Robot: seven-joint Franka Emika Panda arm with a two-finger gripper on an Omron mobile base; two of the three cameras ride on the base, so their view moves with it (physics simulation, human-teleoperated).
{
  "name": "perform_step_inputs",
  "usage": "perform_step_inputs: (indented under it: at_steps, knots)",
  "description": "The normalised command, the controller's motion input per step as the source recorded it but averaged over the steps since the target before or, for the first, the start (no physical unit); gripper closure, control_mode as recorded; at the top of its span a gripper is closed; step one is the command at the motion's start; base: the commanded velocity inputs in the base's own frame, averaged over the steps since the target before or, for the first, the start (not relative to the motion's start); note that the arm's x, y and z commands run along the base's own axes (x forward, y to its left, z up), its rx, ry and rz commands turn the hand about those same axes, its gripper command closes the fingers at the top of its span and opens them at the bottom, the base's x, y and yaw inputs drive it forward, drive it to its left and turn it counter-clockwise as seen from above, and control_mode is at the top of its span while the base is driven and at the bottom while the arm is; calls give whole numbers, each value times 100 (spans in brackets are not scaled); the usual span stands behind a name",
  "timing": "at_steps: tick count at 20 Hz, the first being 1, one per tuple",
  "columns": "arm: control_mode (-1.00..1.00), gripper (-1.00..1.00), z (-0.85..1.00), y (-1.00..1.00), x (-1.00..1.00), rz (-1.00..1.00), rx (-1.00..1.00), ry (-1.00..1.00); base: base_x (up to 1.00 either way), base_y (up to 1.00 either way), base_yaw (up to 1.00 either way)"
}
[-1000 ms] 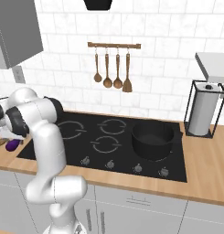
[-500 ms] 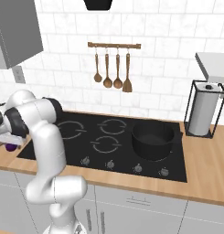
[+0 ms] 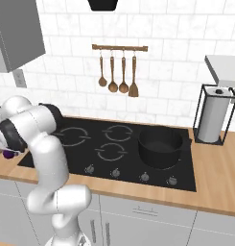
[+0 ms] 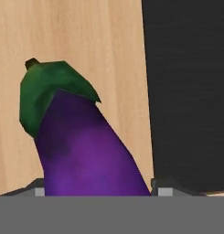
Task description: Put the eggplant and sweet potato in the pot. Retrieve the spatula and lightly stir the vegetables in the pot.
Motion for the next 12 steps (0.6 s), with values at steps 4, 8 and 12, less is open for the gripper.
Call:
perform_step_inputs:
  at_steps: [4, 8, 12]
  knots:
    - [-100, 100, 93, -59, -38, -3, 3, -5, 0, 0, 0]
    - [-100, 100, 97, -82, -17, -3, 7, -3, 0, 0, 0]
    - [-100, 100, 76, -100, 0, -4, 7, 0, 0, 0, 0]
